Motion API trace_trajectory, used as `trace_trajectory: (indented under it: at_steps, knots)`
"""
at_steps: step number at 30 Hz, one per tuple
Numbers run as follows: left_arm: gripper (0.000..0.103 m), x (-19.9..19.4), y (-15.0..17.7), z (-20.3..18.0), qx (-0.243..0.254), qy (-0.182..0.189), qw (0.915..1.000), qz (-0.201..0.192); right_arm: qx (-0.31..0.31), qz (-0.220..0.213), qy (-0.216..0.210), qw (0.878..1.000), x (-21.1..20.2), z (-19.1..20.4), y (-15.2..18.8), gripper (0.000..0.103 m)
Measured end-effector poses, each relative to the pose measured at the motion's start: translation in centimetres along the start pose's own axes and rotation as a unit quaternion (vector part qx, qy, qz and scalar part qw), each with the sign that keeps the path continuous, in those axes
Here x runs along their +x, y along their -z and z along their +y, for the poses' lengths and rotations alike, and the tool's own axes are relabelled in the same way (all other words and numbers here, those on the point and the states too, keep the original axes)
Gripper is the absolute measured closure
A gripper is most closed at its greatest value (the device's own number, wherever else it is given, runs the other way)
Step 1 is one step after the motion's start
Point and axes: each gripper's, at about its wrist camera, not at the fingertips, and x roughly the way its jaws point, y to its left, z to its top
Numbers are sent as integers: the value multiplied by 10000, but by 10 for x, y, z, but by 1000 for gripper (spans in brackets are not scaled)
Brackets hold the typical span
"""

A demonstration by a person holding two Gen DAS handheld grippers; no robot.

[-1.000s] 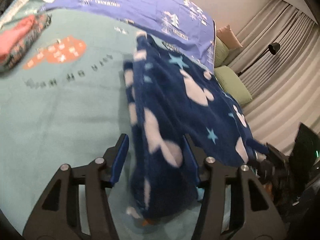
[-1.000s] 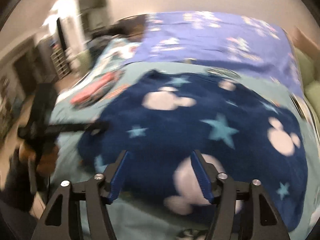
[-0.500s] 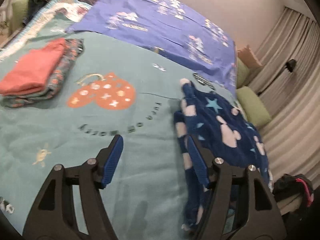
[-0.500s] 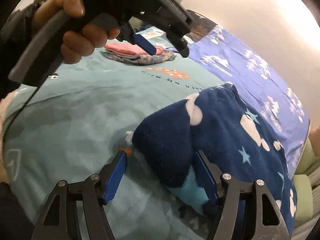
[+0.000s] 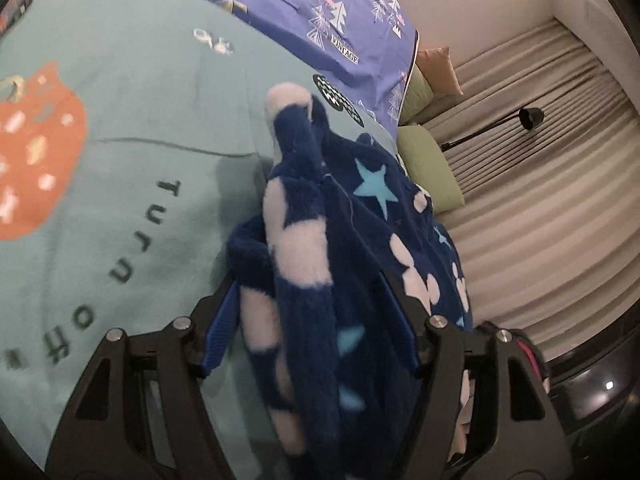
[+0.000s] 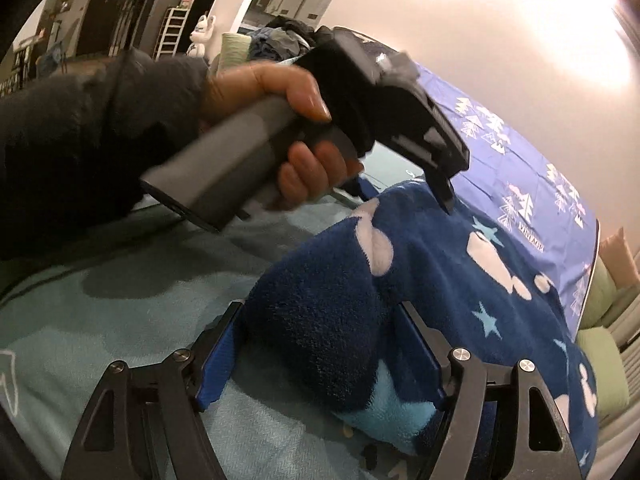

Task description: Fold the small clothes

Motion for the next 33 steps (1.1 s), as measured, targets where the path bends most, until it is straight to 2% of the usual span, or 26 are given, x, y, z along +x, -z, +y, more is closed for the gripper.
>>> trace_trajectory:
  at_steps: [2,4,7,11,17,23,28,33]
  knots:
    - [49,0,-1,-1,26,30,10000,-25,78,12,-5,10000,-1,-3,-2,43]
    - [63,0,-1,-2,13,35,10000,2,194,-20,-66,9998,-2,-10,-3,64]
    - [70,-5,-2,-11,75,-61,9999,-42,555,-79,-393,9977,-8,-28,-6,76]
    - [71,-11,-7,-37,248,-288,9992,-122,1090,-193,-697,9914,-17,-54,-9,80]
    - [72,-19,-19,-77,475,-582,9971,-121,1732,-653,-782,9796,-53,-91,-12,83]
    - [73,-19,-33,-139,923,-775,9926,-158,2742,-1059,-1122,9492,-79,-153,0,83]
    - [74,3,-40,-201,1342,-1020,9856,-101,3262,-1449,-1030,9284,-94,-199,12,84]
    - [74,33,-39,-251,1654,-1177,9792,27,3819,-1698,-1013,9028,-115,-229,44,84]
